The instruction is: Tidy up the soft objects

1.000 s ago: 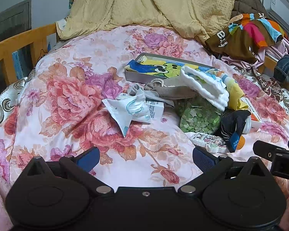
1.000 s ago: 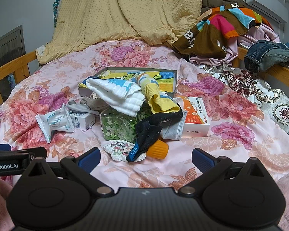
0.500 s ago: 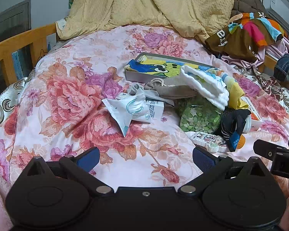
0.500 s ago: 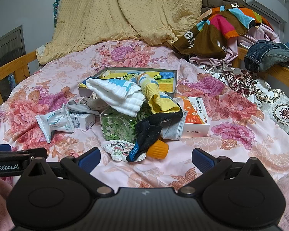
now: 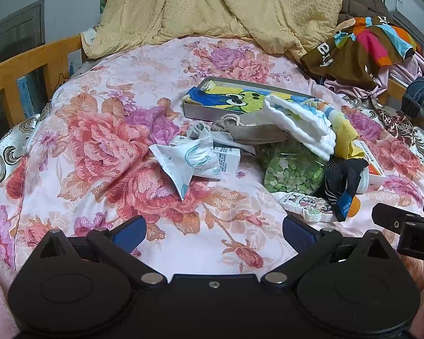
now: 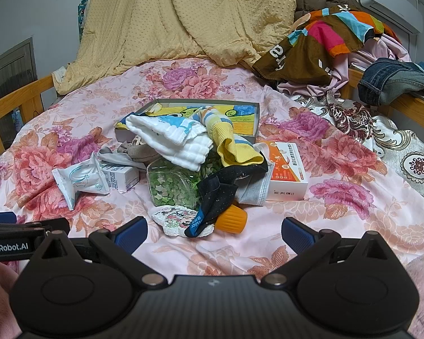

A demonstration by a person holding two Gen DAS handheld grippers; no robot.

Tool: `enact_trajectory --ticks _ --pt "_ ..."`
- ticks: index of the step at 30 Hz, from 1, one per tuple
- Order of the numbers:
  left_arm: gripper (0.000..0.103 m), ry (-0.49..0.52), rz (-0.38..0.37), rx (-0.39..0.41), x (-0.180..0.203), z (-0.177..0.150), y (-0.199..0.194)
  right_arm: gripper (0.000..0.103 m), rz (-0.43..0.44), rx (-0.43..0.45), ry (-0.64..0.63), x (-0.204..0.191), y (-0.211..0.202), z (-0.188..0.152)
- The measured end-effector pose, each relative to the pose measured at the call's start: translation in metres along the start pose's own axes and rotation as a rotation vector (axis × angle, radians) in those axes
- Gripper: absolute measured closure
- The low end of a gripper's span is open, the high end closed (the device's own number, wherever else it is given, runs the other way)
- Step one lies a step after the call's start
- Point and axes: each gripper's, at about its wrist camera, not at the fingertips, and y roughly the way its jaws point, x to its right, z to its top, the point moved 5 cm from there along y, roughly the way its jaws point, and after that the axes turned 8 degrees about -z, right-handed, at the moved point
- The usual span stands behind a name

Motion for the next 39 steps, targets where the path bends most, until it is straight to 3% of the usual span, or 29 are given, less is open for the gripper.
enact_trajectory --ticks 11,20,34,39 --pt "0.001 0.0 0.002 -0.007 0.0 -0.001 0.001 0.0 0.008 -0.009 0.006 -0.001 -0.001 0.0" --pt "0.001 0.014 -0.05 -0.054 0.002 0.004 0.012 0.0 0.079 -0.12 0.069 0.009 0.017 0.005" --pt "0.001 0.039 -0.287 0.003 0.027 0.077 0.05 0.007 0.129 -0.166 0.015 0.012 0.066 0.043" --pt "0.001 0.012 -0.321 0.009 0.035 0.099 0.076 0.011 0.147 -0.215 0.04 0.012 0.087 0.039"
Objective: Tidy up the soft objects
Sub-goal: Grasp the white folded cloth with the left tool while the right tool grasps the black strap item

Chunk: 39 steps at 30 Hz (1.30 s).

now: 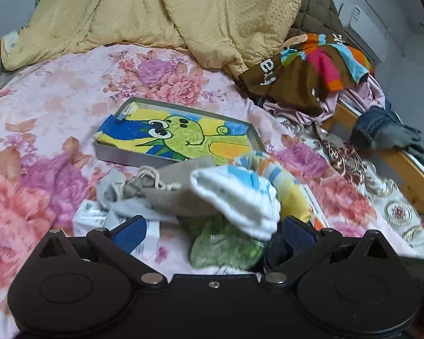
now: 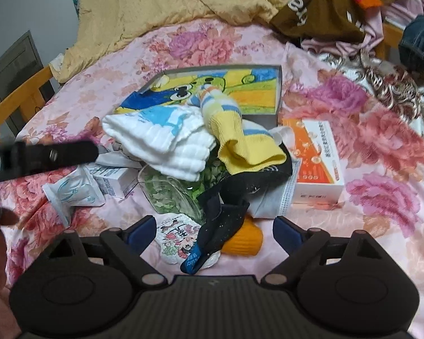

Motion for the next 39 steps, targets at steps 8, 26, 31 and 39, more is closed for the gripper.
enact_trajectory --ticks 8,26,31,39 --pt "0.001 -0.107 -0.028 -0.011 -0.015 0.019 0.037 0.021 0.009 -0.056 0.077 0.008 0.026 0.005" --pt "0.055 -0.3 -0.157 -0.052 -0.038 0.018 0.075 0.072 0.006 -0.108 0.149 0.014 0.051 0.005" --pt "0.075 -0.285 -0.176 -0.025 -0.034 0.019 0.071 0.087 0.007 -0.087 0.148 0.013 0.047 0.006" --pt "0.091 -0.232 -0.224 0.017 -0.023 0.021 0.064 0.095 0.041 -0.026 0.141 0.01 0.034 0.011"
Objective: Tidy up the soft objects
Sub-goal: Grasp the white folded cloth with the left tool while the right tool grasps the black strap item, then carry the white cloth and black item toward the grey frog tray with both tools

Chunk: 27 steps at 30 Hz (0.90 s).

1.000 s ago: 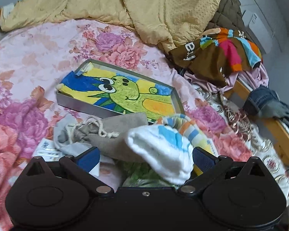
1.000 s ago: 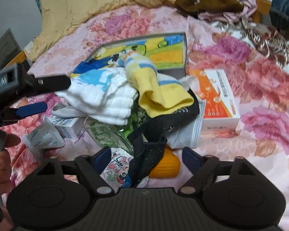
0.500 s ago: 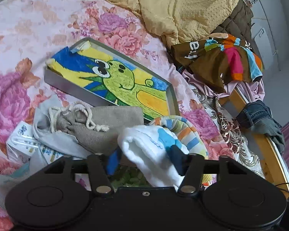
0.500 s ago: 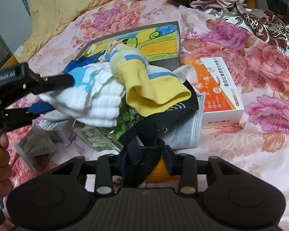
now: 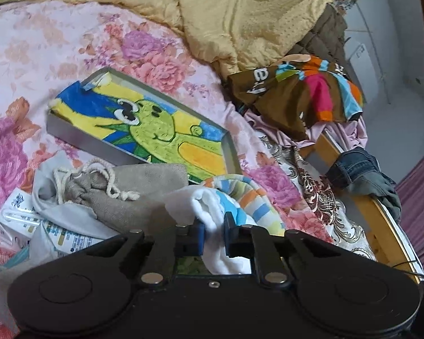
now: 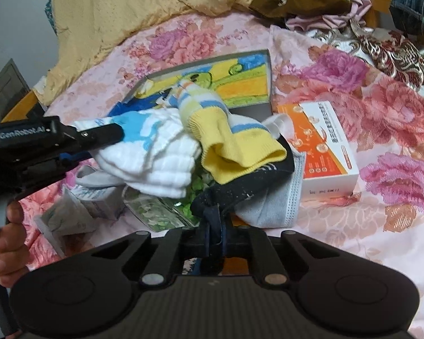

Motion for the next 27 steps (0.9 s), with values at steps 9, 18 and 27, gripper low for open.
enact_trajectory --ticks 9,18,27 --pt "0.093 0.058 -0.061 0.033 0.018 -0.001 -0.018 0.097 0.098 0.127 0.011 -0.004 -0.027 0.009" --pt "0.094 0.073 -0.09 0.078 0.036 0.003 -0.046 0.098 0.204 0.24 0.067 0.002 -0.055 0.016" --pt "0.094 0.081 -0.144 0.114 0.058 0.011 -0.072 0.098 0.324 0.346 0.124 0.008 -0.085 0.024"
